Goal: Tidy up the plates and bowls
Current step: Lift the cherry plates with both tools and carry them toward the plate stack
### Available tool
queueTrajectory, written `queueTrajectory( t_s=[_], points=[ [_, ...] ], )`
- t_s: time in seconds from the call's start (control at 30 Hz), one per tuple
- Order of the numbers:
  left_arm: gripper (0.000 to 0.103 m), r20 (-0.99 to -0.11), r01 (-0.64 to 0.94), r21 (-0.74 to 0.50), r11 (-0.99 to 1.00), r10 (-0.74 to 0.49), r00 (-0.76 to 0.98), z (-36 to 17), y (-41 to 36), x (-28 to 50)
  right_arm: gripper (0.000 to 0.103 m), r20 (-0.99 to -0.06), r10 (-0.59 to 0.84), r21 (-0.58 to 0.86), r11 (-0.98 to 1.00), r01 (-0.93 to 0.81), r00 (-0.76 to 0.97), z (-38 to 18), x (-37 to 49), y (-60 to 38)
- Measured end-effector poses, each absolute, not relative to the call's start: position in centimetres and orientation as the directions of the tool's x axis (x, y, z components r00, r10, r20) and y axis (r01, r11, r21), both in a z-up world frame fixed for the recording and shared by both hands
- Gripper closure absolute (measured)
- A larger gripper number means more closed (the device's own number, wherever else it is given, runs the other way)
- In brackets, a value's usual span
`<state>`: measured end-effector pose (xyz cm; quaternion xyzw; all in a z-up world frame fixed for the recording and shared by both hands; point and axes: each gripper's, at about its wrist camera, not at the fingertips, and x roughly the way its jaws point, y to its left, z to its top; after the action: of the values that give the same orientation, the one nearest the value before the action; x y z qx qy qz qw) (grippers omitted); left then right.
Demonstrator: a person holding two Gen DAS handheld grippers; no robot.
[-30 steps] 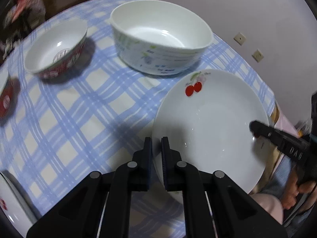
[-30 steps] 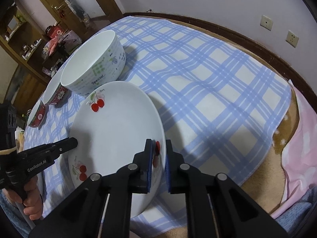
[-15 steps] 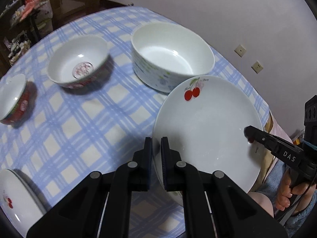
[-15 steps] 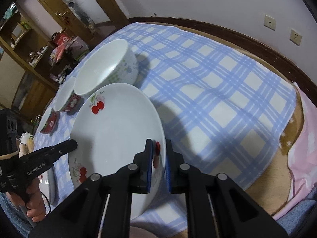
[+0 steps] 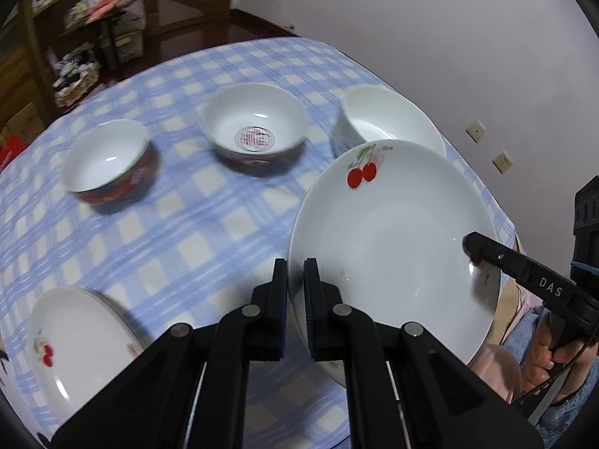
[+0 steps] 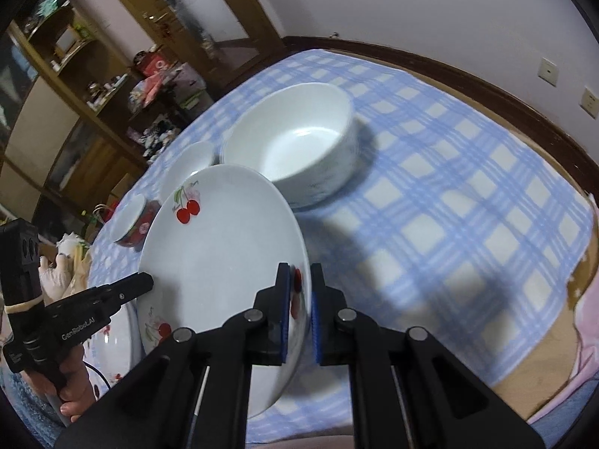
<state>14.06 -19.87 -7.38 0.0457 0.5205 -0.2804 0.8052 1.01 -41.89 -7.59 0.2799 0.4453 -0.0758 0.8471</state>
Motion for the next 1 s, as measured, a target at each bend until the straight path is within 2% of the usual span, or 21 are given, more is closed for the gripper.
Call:
queueTrajectory(
  t_s=[0.67, 1.0],
  points=[
    [0.095, -0.86, 0.273, -0.13, 0.953, -0.246, 0.448, -3.3, -4.1, 14.2, 0.093, -0.727, 0.335, 0.489, 0.866, 0.109, 0.599, -5.4, 8.6, -27.7],
    [0.095, -0.884, 0.172, -0.138, 0.975, -0.2, 0.422, -4.1, 2.0, 13.6, 0.093, -0.723, 0.42, 0.513, 0.858, 0.019, 0.549, -6.3, 10.6, -21.7]
  ],
)
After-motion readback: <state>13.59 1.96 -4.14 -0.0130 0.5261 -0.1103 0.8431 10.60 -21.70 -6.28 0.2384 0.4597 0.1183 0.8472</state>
